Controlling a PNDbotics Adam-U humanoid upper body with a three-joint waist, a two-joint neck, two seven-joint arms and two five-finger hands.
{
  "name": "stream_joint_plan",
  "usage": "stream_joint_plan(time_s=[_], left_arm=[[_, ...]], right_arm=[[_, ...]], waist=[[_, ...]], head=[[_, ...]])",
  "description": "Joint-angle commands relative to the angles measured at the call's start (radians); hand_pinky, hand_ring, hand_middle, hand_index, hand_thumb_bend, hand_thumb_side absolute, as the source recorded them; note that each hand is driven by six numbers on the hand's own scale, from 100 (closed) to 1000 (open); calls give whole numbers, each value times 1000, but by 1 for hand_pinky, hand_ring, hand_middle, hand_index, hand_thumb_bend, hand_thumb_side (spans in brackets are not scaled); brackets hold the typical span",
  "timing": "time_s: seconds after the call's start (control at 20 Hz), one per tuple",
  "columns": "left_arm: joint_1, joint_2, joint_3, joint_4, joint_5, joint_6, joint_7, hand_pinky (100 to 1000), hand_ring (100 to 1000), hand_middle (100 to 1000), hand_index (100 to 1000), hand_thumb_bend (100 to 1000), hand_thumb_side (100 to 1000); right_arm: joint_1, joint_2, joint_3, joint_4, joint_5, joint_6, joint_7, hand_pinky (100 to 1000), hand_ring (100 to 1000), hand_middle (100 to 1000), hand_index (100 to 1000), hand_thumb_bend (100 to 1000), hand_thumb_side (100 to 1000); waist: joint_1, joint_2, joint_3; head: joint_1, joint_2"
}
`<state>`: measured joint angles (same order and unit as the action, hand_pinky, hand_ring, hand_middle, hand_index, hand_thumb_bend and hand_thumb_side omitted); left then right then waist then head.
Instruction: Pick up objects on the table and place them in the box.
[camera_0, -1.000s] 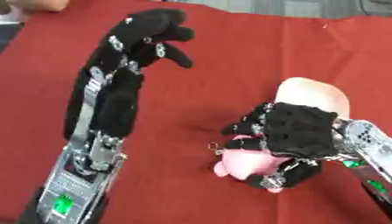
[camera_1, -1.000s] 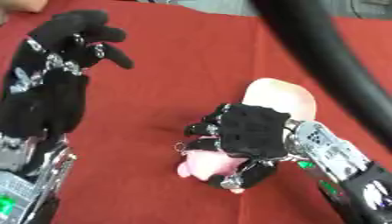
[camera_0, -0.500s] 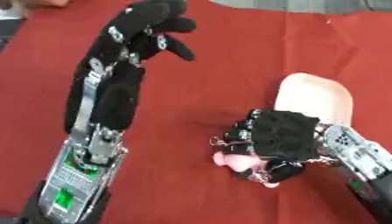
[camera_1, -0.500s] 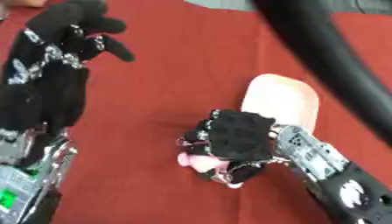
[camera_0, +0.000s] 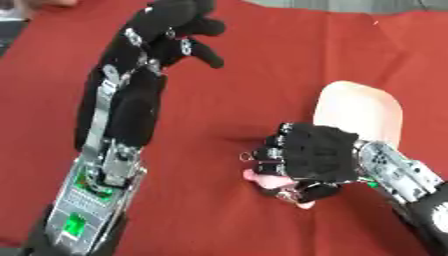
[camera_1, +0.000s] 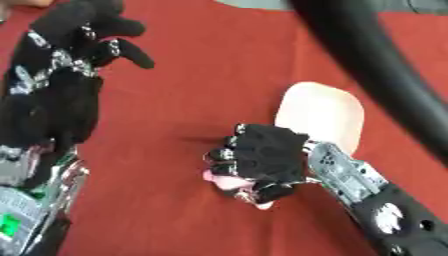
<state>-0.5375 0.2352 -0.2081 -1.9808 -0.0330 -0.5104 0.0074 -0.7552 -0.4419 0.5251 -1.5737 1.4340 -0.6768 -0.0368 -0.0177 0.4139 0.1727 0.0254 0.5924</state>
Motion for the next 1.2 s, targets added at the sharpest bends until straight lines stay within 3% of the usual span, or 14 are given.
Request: stream_joint_plan(time_s=[0.05, 0.35, 0.4, 0.45, 0.7, 0.95, 1.2], left_arm=[[-10, 4, 4, -19, 0, -3, 1, 555, 774, 783, 865, 100, 827], [3, 11, 8, -19, -7, -5, 6, 555, 773, 783, 866, 100, 827], [6, 13, 8, -19, -7, -4, 7, 555, 773, 782, 865, 100, 827], [10, 15, 8, -19, -8, -4, 8, 555, 773, 782, 866, 100, 828], [23, 22, 10, -19, -11, -3, 11, 553, 773, 782, 866, 100, 828], [32, 26, 13, -19, -15, 0, 14, 552, 773, 782, 866, 100, 829], [36, 29, 15, -19, -18, 0, 17, 551, 773, 782, 865, 100, 829]], right_arm=[[10, -34, -5, -11, -5, 0, -47, 100, 180, 407, 565, 100, 547], [24, -111, -60, -107, -200, 46, -54, 100, 155, 378, 597, 100, 527], [27, -124, -68, -124, -245, 59, -42, 100, 154, 379, 596, 100, 617], [26, -137, -79, -144, -285, 73, -29, 100, 150, 376, 581, 100, 530], [24, -185, -138, -274, -439, 147, 67, 100, 151, 374, 562, 100, 536], [29, -217, -188, -374, -500, 197, 131, 100, 161, 384, 525, 100, 554], [38, -257, -222, -414, -481, 223, 123, 100, 180, 400, 507, 100, 569]], waist=[[2, -21, -4], [-4, -36, -21], [-4, -38, -24], [-5, -41, -28], [-4, -49, -43], [-1, -53, -54], [-1, -55, -59]], head=[[-7, -2], [11, -3], [14, -4], [17, -5], [24, -9], [30, -11], [30, -15]])
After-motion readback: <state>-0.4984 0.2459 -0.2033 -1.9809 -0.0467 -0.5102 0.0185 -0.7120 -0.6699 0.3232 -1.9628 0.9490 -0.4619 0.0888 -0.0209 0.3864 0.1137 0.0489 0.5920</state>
